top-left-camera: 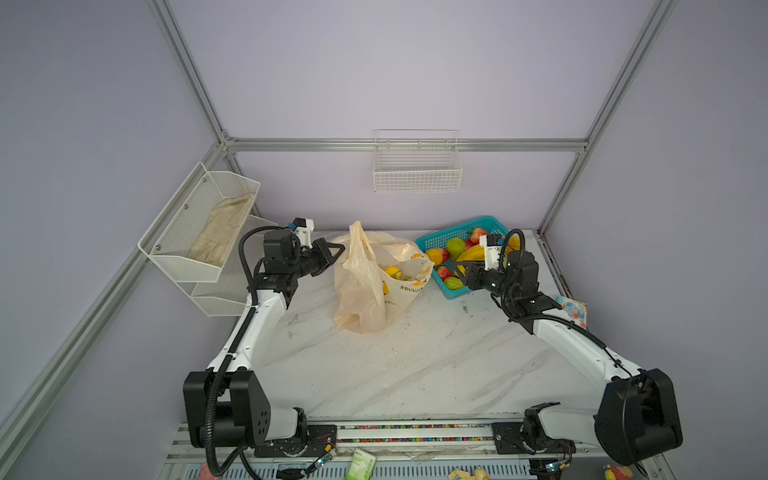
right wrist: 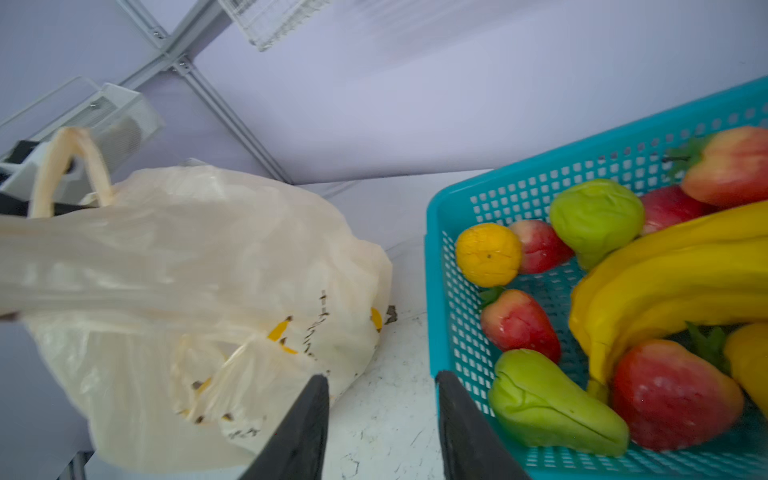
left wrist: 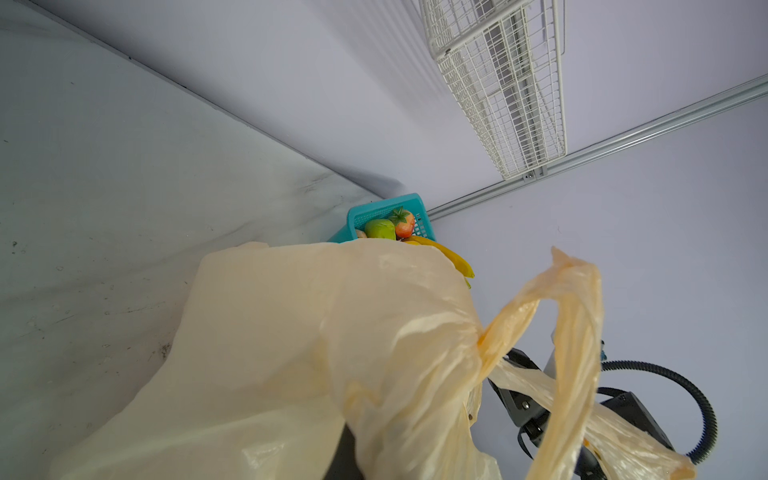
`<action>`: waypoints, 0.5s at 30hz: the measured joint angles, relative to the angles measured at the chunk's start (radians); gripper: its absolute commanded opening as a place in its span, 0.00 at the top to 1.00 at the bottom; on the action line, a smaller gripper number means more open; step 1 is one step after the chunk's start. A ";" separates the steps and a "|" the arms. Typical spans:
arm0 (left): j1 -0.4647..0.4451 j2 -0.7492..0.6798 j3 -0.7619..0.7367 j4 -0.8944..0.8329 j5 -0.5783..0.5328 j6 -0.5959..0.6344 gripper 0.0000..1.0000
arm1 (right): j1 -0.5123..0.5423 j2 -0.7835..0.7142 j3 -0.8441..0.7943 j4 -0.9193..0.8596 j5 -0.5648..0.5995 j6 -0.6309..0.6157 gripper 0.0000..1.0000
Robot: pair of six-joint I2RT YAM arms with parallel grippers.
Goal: Place the fake fruits into the plastic bag and tie a complex knot
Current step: 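Return the right gripper to the basket and reach for the next fruit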
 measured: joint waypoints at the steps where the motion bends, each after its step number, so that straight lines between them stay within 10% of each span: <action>1: 0.000 0.000 0.000 0.000 0.000 0.000 1.00 | 0.000 0.051 0.031 0.002 0.026 0.005 0.38; 15: 0.000 0.000 0.000 0.002 0.004 0.000 1.00 | 0.001 0.684 0.506 -0.052 0.130 0.107 0.16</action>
